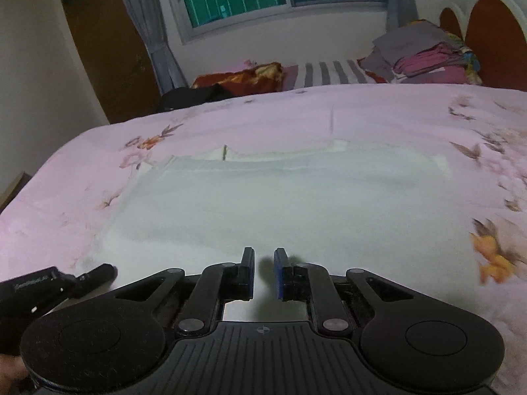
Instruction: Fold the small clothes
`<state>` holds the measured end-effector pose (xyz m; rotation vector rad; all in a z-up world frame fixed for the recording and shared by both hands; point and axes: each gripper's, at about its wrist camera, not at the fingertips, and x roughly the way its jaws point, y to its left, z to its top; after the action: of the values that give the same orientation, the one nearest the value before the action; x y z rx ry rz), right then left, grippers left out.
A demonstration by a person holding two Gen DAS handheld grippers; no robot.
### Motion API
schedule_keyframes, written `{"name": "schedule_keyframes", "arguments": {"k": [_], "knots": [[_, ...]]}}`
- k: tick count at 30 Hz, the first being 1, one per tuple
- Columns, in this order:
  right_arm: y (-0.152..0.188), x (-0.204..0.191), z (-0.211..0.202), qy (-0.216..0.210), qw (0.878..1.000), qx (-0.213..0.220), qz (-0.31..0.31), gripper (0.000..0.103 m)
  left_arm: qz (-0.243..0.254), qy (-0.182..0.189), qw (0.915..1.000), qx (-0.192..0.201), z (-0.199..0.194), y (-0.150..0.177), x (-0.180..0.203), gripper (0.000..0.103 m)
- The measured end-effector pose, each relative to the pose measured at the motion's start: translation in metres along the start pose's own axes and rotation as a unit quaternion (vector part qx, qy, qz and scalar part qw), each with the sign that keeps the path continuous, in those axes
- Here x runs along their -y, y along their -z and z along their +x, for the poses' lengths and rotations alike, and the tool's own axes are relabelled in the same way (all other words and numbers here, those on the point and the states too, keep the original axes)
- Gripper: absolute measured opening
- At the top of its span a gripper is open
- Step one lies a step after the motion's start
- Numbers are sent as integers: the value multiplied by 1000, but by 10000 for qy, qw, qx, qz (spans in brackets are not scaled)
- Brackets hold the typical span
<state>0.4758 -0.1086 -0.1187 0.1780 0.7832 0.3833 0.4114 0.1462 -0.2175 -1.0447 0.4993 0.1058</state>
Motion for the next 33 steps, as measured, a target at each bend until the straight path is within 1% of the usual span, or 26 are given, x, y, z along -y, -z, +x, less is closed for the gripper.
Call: {"name": "schedule_keyframes", "arguments": {"k": [1,2,4,6,8,10,11,12,13,14,15,16,18,19,20,21,23,26,28,29,31,32,33], "knots": [[-2,-2,6,-19,10000,-15,0,3,33,-19,10000,-1,-1,0,1,9],[-2,-3,13,1,10000,-46,-44,1,-33,2,10000,21,-4,-1,1,8],[0,-5,26,116,9996,-193,-177,0,114,-97,9999,70,-12,1,5,8],[3,-6,30,161,9993,-203,-271,0,310,-254,9990,201,-17,1,6,16],[0,-8,26,144,9995,-99,-279,0,225,-239,9991,278,-18,0,4,18],[-2,-9,23,-24,9997,19,-224,0,258,-312,9986,331,-14,-2,8,21],[-2,-9,26,-53,9997,-30,-224,0,234,-319,9986,360,-12,-3,10,25],[-1,-7,34,-3,9995,-211,-216,0,205,-330,9985,373,-11,-5,11,25],[1,-6,39,3,9995,-246,-205,0,197,-352,9986,355,-10,-6,13,21],[2,-4,40,-19,9996,-183,-190,0,182,-356,9988,278,-9,-8,15,9],[1,-3,40,-36,9997,-172,-157,0,176,-351,9990,230,-8,-11,17,7],[0,-1,41,-78,9998,-169,-68,0,352,-343,9986,217,-10,-13,24,7],[0,6,40,-212,9996,-173,103,0,1015,-287,9942,199,-16,-13,51,7],[-1,8,40,-269,9994,-182,147,0,1292,-262,9912,124,-18,-13,64,7],[-3,10,39,-326,9990,-201,208,0,1652,-246,9859,83,-20,-10,82,7],[-5,14,36,-396,9985,-204,318,0,1905,-213,9815,49,-20,-7,95,7],[-10,26,24,-490,9968,-26,635,0,2315,-109,9728,-41,-20,2,123,7],[-16,56,-2,-484,9920,270,1131,0,2910,70,9563,-265,-14,25,164,7],[-19,79,-20,-449,9886,441,1366,0,3229,188,9452,-449,-10,46,188,6],[-20,92,-30,-430,9867,514,1478,0,3407,261,9382,-558,-7,60,200,7],[-24,114,-47,-382,9836,631,1643,0,3608,367,9285,-790,1,83,217,7],[-25,125,-54,-367,9819,666,1734,0,3659,408,9250,-938,7,96,223,7],[-25,139,-62,-370,9790,707,1877,0,3721,426,9197,-1180,16,111,228,9]]}}
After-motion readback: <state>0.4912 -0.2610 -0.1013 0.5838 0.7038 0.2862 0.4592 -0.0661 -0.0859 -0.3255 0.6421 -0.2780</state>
